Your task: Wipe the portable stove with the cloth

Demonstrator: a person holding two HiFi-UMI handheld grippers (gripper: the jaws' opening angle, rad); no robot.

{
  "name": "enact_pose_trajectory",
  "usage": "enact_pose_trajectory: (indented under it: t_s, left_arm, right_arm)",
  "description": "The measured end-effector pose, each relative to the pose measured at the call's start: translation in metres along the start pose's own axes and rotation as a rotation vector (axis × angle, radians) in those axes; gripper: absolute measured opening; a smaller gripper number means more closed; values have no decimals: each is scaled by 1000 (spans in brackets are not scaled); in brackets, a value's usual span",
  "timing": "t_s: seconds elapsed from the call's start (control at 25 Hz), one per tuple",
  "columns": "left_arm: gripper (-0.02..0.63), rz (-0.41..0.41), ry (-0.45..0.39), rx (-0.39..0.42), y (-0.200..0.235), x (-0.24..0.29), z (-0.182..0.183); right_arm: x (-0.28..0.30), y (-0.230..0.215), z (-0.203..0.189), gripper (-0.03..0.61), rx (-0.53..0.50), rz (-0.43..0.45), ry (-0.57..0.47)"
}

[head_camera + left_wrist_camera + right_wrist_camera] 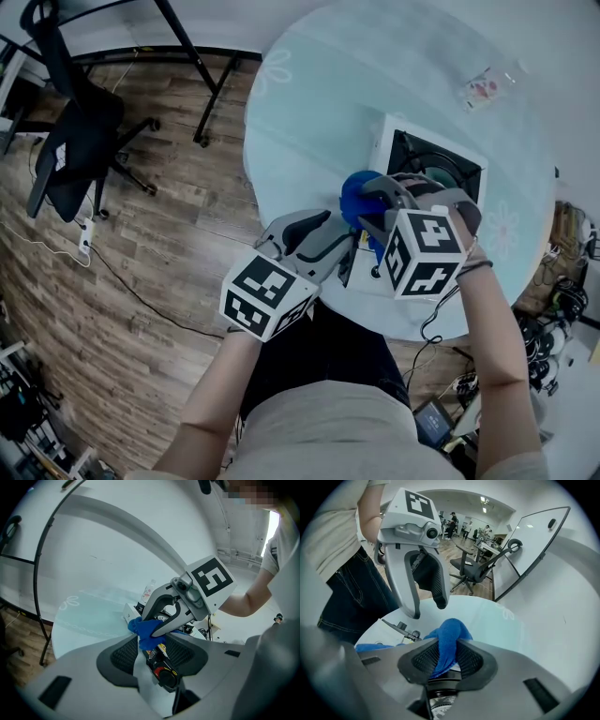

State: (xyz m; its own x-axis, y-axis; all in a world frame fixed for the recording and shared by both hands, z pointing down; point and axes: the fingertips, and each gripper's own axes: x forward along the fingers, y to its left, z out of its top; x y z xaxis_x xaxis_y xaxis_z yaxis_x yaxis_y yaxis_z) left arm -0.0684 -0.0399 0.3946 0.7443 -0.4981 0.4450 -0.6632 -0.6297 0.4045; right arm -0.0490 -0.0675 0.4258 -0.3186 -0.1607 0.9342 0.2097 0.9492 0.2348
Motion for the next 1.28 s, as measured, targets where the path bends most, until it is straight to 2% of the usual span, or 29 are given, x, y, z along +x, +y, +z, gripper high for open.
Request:
enact_pose_trajectory:
  t_s: [0.28,0.48,0.88,1.08,1.28]
  left_arm:
    - [196,2,0,-4,1,9,3]
    - [196,4,1,-3,3,14,7]
    - [196,10,-3,-11,6,21,15]
    - [189,-4,-15,-6,7,25,24]
    - [179,-23,-22,-17,7,31,30]
  right_arm:
    - [3,-14,-6,109,-2,-15,-9]
    - [4,-36,-16,109,6,-84,16]
    - [5,-61,-29,109,24,-133,47]
    - [4,-75,-35,109,42,-182,54]
    - [5,-83,-39,109,54,-193,52]
